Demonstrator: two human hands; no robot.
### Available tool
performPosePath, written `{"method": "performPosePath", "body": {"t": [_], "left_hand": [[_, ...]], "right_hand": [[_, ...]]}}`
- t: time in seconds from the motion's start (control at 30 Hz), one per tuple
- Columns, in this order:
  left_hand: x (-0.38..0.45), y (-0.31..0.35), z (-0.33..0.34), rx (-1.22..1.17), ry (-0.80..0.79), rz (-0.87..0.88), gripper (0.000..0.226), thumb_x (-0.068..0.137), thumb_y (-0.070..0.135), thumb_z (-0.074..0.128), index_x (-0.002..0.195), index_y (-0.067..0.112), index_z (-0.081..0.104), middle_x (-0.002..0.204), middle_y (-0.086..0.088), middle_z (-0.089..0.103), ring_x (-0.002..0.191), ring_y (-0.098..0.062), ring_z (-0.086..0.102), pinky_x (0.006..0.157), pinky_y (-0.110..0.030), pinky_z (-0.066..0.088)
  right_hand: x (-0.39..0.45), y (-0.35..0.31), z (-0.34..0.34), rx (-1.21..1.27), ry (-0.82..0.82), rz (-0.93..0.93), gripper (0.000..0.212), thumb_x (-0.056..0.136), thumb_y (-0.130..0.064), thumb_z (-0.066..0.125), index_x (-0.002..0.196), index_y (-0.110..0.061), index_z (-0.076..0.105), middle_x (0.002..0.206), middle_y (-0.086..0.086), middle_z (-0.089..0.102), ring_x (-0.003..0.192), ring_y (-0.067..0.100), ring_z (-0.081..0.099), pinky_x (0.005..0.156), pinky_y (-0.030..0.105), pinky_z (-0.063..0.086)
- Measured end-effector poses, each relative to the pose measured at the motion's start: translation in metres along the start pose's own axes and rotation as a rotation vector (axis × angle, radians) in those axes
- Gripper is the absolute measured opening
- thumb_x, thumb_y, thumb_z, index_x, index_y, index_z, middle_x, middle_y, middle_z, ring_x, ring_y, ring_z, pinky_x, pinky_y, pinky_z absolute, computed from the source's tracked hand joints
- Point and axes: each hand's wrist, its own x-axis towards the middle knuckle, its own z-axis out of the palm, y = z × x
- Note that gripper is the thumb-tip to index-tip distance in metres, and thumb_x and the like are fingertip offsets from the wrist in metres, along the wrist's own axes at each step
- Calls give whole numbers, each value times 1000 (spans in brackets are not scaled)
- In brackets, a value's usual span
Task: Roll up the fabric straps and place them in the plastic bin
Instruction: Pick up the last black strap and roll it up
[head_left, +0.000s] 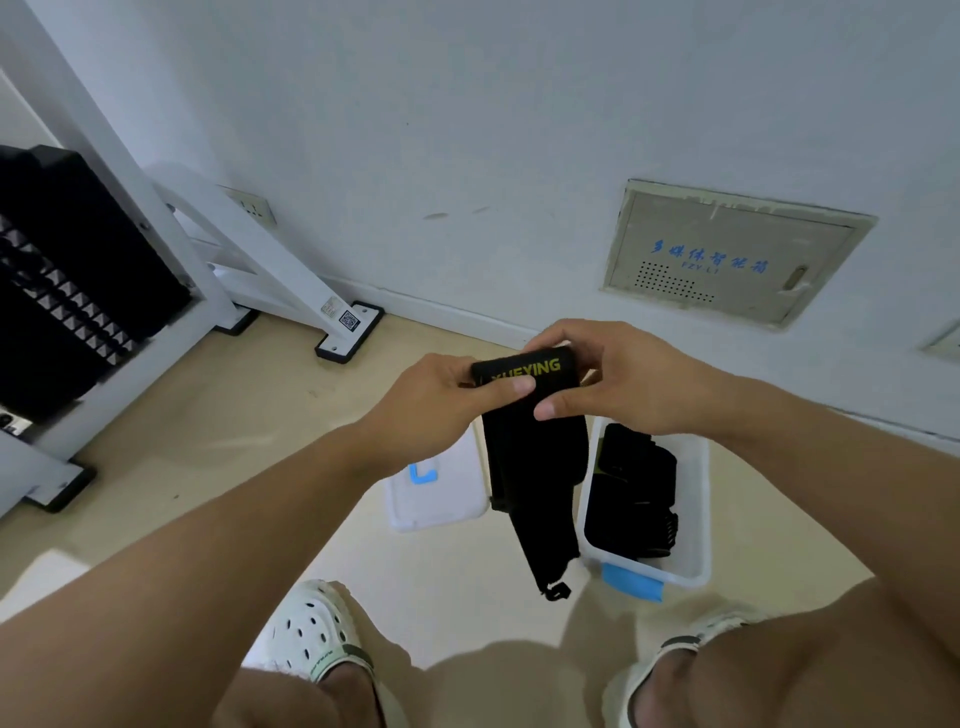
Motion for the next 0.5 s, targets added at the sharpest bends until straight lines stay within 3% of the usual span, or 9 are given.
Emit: {"method": "performPosePath", "body": {"t": [0.07, 0.13, 0.3, 0.5], "left_hand": [[1, -2, 0, -81, 4, -32, 47, 75, 68, 72, 97, 28, 81, 101, -12, 76, 97, -21, 72, 101, -36, 52], [3, -3, 0, -156, -5, -61, 44, 78, 63, 72, 100, 26, 82, 101, -2, 80, 108, -22, 72, 108, -44, 50], [2, -1, 4, -330, -48, -115, 39, 99, 44, 61, 113, 11, 77, 109, -4, 79, 108, -18, 72, 102, -36, 52], [3, 1, 11, -474, 23, -168, 39, 106, 36, 51, 116, 8, 75, 110, -18, 76, 95, -21, 69, 106, -50, 50]], "right_hand": [[1, 0, 7, -32, 57, -54, 57, 75, -28, 89, 124, -39, 63, 107, -17, 70, 100, 4, 65, 88, 18, 52], [3, 0, 13, -90, 110, -140, 64, 72, -29, 91, 129, -39, 63, 114, -19, 63, 108, 2, 60, 90, 15, 49], [7, 2, 21, -246, 160, -257, 75, 67, -34, 93, 135, -38, 61, 123, -18, 54, 117, -3, 52, 98, 8, 37], [15, 7, 20, -411, 207, -262, 75, 69, -46, 89, 137, -38, 59, 122, -21, 53, 112, -1, 52, 96, 18, 44]]}}
